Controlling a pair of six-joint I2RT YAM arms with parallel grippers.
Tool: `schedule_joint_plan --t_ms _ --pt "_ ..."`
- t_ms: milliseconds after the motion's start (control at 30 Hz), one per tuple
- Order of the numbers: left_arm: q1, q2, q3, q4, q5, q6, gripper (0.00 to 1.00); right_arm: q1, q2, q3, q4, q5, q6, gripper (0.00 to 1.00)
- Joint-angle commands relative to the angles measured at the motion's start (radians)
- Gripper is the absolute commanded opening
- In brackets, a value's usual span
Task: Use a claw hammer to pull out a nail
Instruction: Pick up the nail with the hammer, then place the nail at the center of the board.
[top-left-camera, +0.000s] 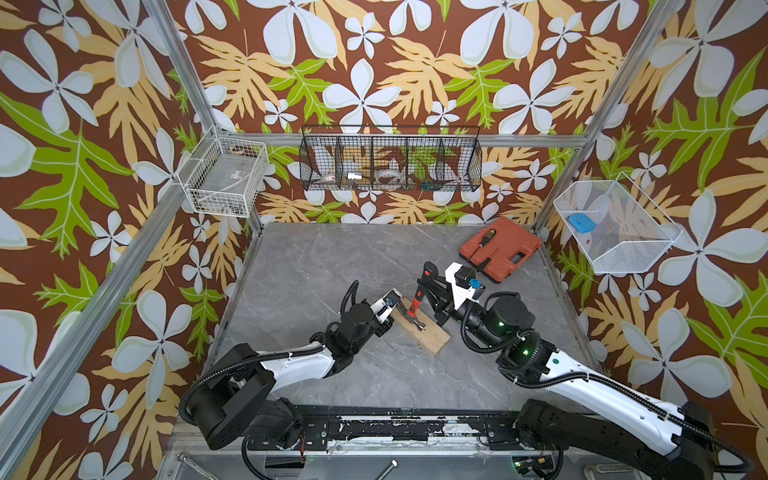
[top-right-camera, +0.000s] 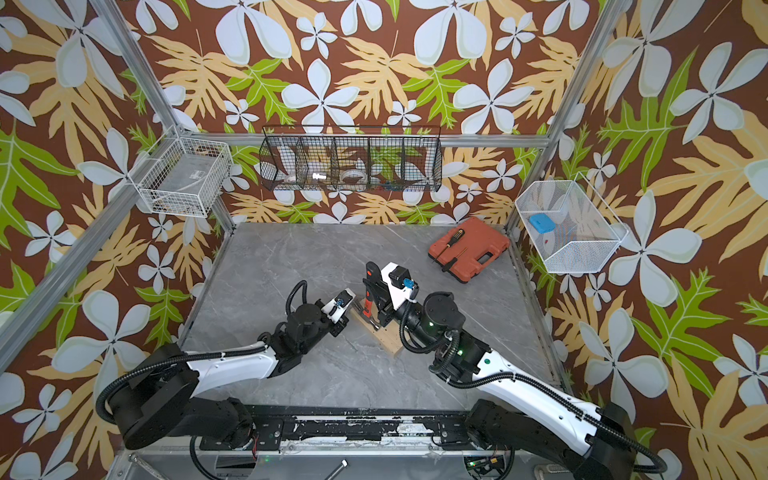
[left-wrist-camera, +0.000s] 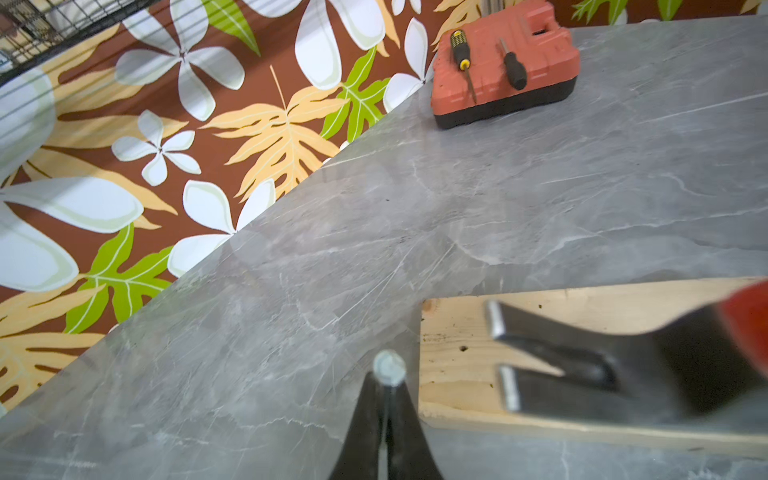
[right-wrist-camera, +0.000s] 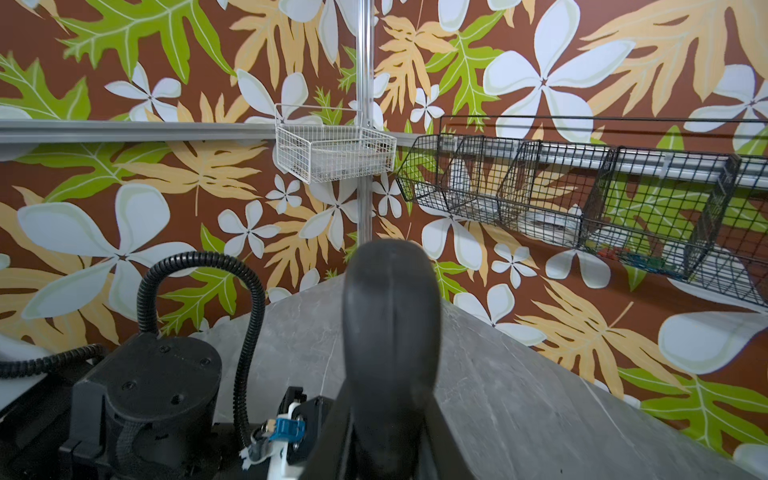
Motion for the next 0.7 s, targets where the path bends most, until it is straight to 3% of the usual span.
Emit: schedule_joint_plan --t_ms 0,167,300,667 --pt "0.013 0.024 0.045 -0.1 -0.053 -0.131 0.01 0.0 -0.004 0.02 0.028 0.049 -0.017 0.0" --pt "0.069 0.116 0.184 -0.342 -0.073 -0.343 0.03 0.0 -0.021 0.021 -0.02 0.137 -0.029 0.0" --pt "0.084 0.225 0.302 -0.514 -0.065 -0.408 0.03 -0.002 -0.042 0.007 -0.02 0.166 -0.031 0.0" --pt "0.162 0.363 0.369 -0.601 0.063 -0.588 0.05 -0.013 -0.062 -0.017 -0.017 0.198 -0.015 0.0"
